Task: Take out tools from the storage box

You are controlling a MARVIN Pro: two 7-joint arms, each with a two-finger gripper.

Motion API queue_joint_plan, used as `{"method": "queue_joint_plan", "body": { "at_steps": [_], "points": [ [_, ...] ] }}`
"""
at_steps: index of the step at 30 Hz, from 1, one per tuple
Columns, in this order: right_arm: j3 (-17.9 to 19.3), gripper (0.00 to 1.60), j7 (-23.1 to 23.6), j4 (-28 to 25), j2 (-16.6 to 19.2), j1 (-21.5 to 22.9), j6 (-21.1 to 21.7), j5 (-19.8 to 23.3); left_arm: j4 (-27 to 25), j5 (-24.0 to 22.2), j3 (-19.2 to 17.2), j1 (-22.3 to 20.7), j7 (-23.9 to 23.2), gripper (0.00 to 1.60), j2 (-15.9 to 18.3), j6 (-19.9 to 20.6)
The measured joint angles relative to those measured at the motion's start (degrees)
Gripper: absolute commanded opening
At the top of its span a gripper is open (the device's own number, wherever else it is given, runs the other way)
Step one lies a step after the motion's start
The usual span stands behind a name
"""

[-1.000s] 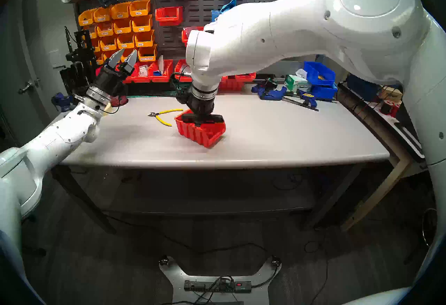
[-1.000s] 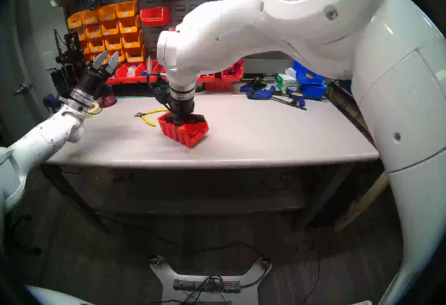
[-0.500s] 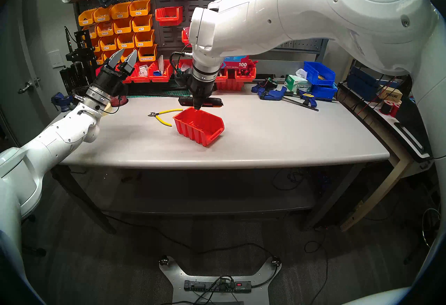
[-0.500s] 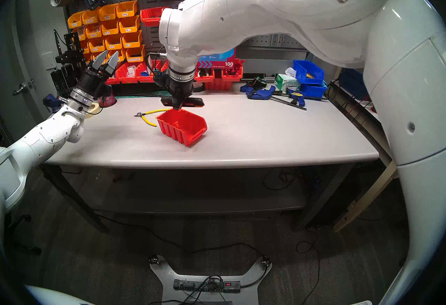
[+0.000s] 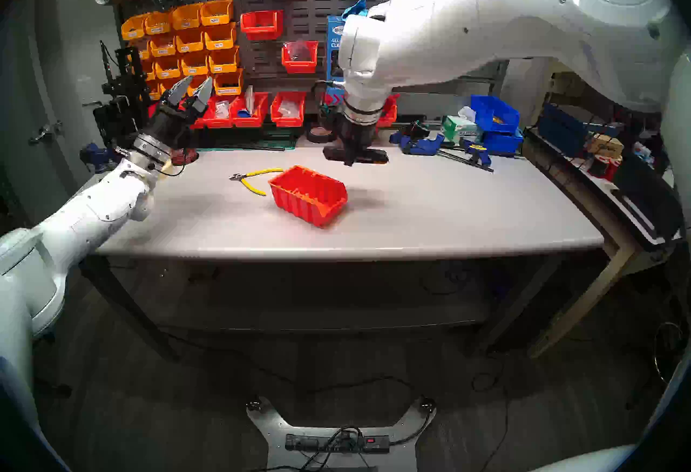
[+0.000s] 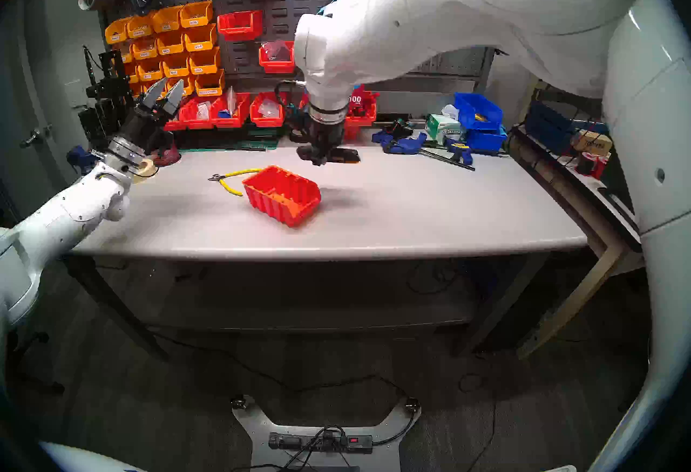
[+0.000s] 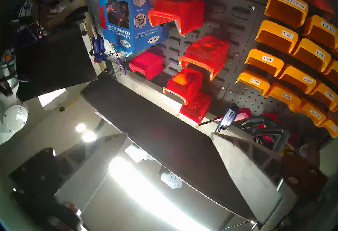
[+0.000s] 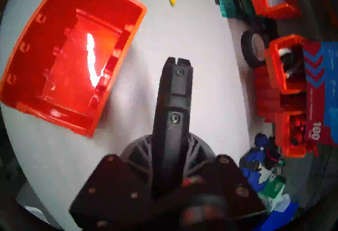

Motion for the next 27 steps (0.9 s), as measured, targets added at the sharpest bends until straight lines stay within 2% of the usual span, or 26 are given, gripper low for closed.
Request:
{"method": "queue_joint_plan", "body": {
  "at_steps": [9,18,23,26,27],
  "points": [
    [0.2,0.0,-7.78,-7.57,3.7,-0.12,0.74,4.68,0.02,0.0,-0.02,0.0,0.0,1.6,0.0,0.0],
    [0.22,0.0,-12.36,-8.83,4.61,-3.1,0.06,7.45,0.03,0.0,-0.02,0.0,0.01,1.6,0.0,0.0],
    [-0.11,0.63,-13.1,-7.55,4.47,-5.43,-0.4,8.27,0.03,0.0,-0.02,0.0,0.01,1.6,-0.01,0.0],
    [-0.21,0.81,-13.28,-6.65,4.21,-5.9,-0.49,8.62,0.03,0.0,-0.02,0.0,0.01,1.6,-0.01,0.0],
    [-0.3,1.2,-13.3,-6.42,4.1,-6.05,-0.5,8.72,0.03,0.0,-0.02,0.0,0.01,1.6,-0.01,0.0]
  ]
}}
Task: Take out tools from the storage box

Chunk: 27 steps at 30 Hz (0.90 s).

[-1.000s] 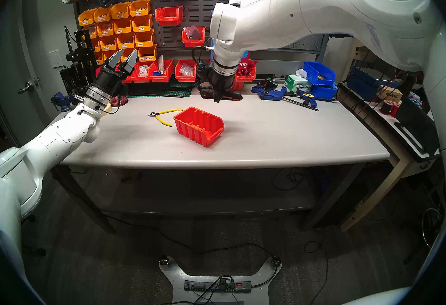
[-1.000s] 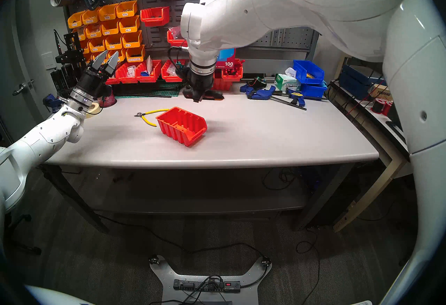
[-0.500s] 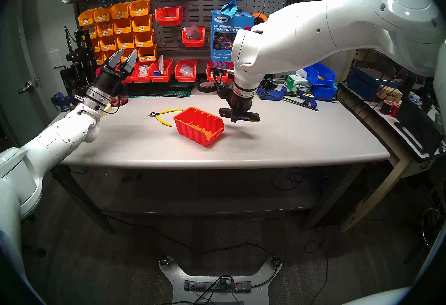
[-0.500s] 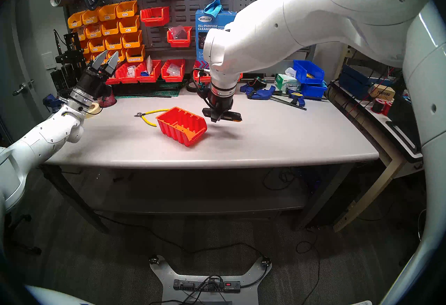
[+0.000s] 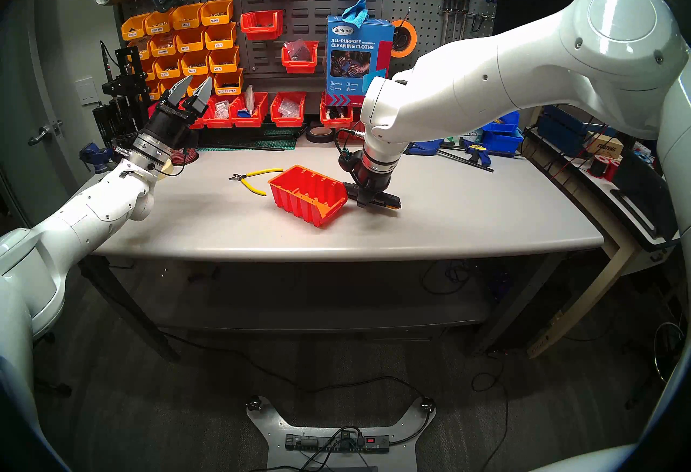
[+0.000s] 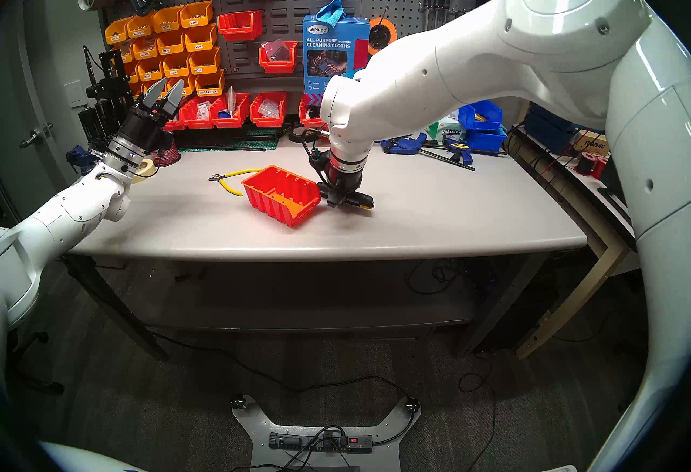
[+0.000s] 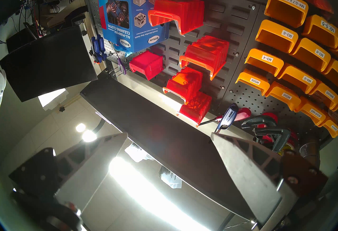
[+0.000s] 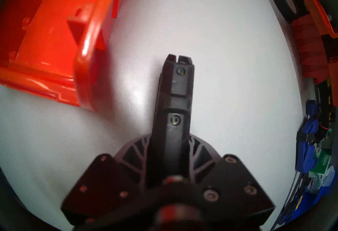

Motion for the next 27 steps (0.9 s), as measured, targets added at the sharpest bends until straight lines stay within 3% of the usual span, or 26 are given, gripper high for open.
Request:
{"method": "queue_joint_plan", "body": {
  "at_steps": [1,2,11,27],
  "points": [
    [-0.1,1.56,-0.01,0.23,-0.12,-0.15,-0.02,0.11,0.0,0.0,0.0,0.0,0.0,1.6,0.0,0.0],
    [-0.18,1.6,-0.02,0.4,-0.21,-0.24,-0.03,0.18,0.0,0.0,0.0,0.0,0.0,1.6,0.0,0.0],
    [-1.16,1.6,-0.34,2.46,-0.91,-0.5,0.04,0.17,0.01,0.0,0.0,0.0,0.0,1.6,0.0,0.0],
    [-2.47,1.6,2.48,1.43,-1.72,1.93,-0.05,-2.33,0.0,0.0,0.0,0.0,0.01,1.6,0.0,0.0]
  ]
}}
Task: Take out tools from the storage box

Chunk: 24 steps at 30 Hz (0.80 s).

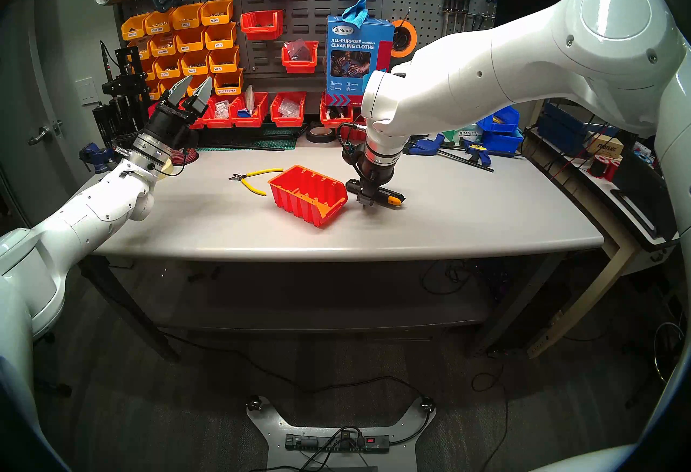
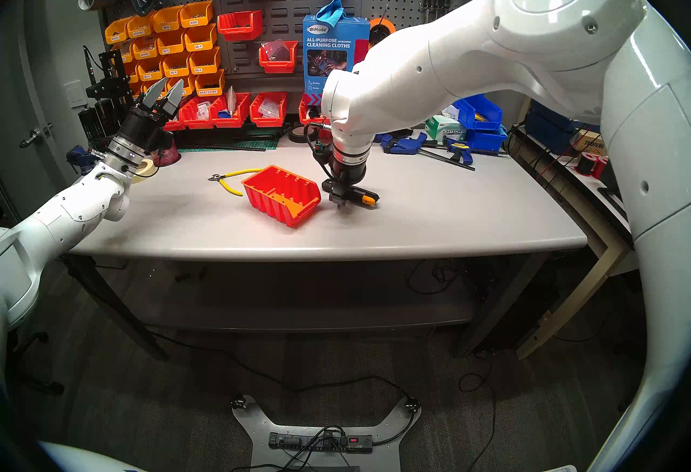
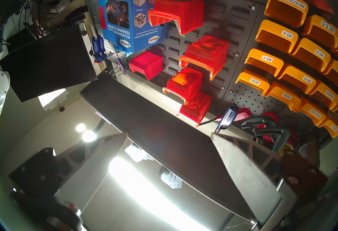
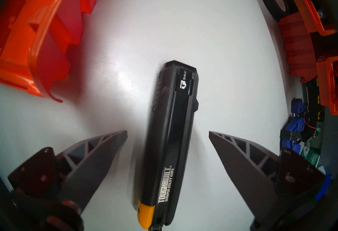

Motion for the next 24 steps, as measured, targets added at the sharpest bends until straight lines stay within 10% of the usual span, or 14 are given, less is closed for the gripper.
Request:
{"method": "queue_joint_plan", "body": {
  "at_steps": [24],
  "points": [
    [2.13,1.6,0.7,-0.37,-0.76,4.82,-1.29,-1.14,-0.01,0.0,0.0,0.0,-0.01,1.6,0.0,0.0]
  ]
}}
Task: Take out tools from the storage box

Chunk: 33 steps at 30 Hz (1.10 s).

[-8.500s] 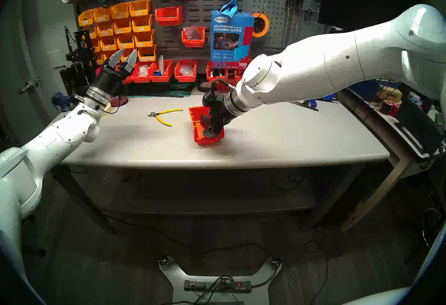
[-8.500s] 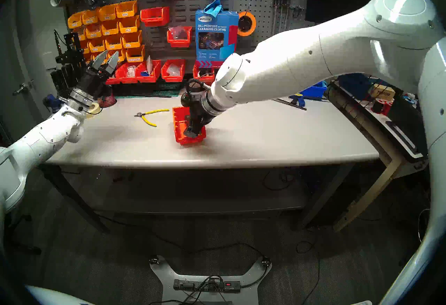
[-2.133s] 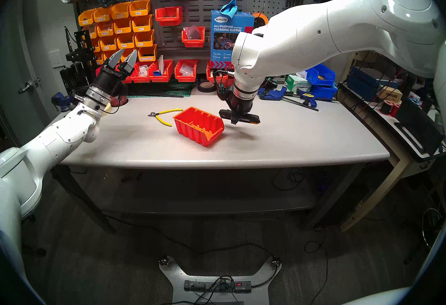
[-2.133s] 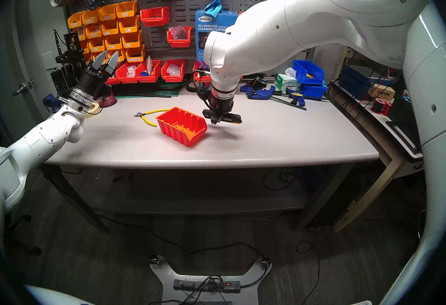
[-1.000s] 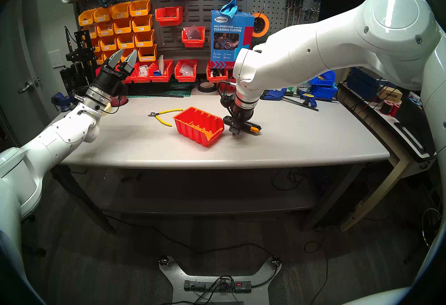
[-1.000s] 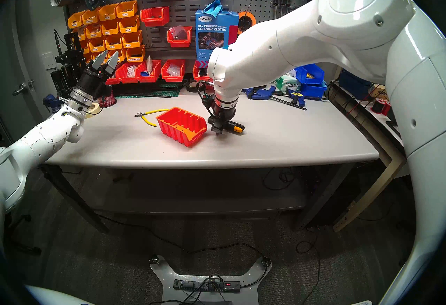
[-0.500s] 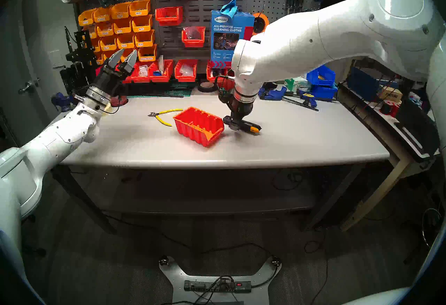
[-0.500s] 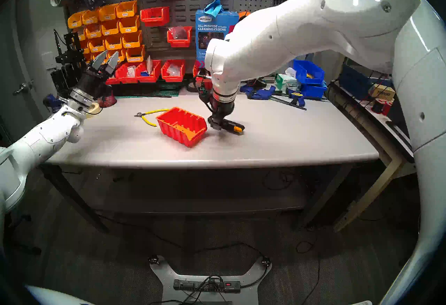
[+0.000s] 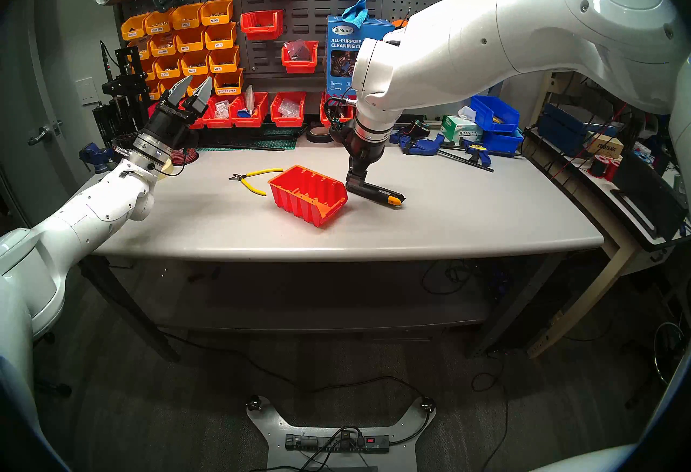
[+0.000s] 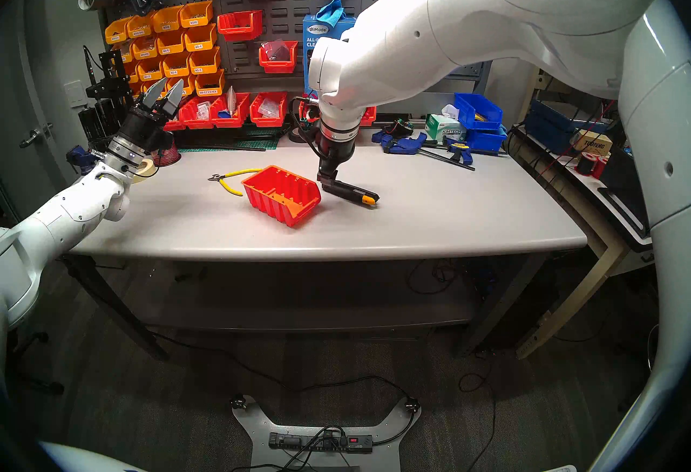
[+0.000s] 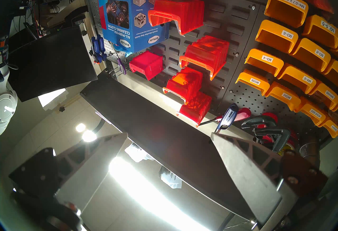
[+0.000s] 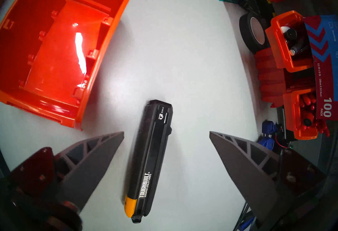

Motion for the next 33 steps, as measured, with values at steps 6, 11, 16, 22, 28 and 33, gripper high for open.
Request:
{"method": "queue_joint_plan", "body": {
  "at_steps": [6,11,16,22,28,33],
  "points": [
    [0.09,1.6,-0.34,-0.15,0.21,0.24,0.36,0.05,-0.13,0.35,-0.04,-0.11,3.84,1.6,0.3,-1.07],
    [0.15,1.6,-0.41,-0.17,0.29,0.28,0.51,0.05,-2.43,3.2,0.15,-0.67,8.45,1.6,1.5,-2.42],
    [0.21,1.6,-0.45,-0.18,0.35,0.29,0.63,0.05,-4.74,7.47,0.66,-1.46,8.99,1.6,2.68,-2.88],
    [0.28,1.6,-0.47,-0.18,0.4,0.3,0.73,0.05,-6.87,14.07,2.71,-2.55,8.81,1.6,4.12,-2.43],
    [0.36,1.6,-0.48,-0.16,0.42,0.29,0.82,0.03,-8.37,23.86,6.13,-4.13,7.2,1.6,5.17,-0.8],
    [0.4,1.6,-0.49,-0.14,0.43,0.29,0.88,0.02,-8.86,29.93,8.06,-5.46,6.01,1.6,5.15,0.35]
  ]
}}
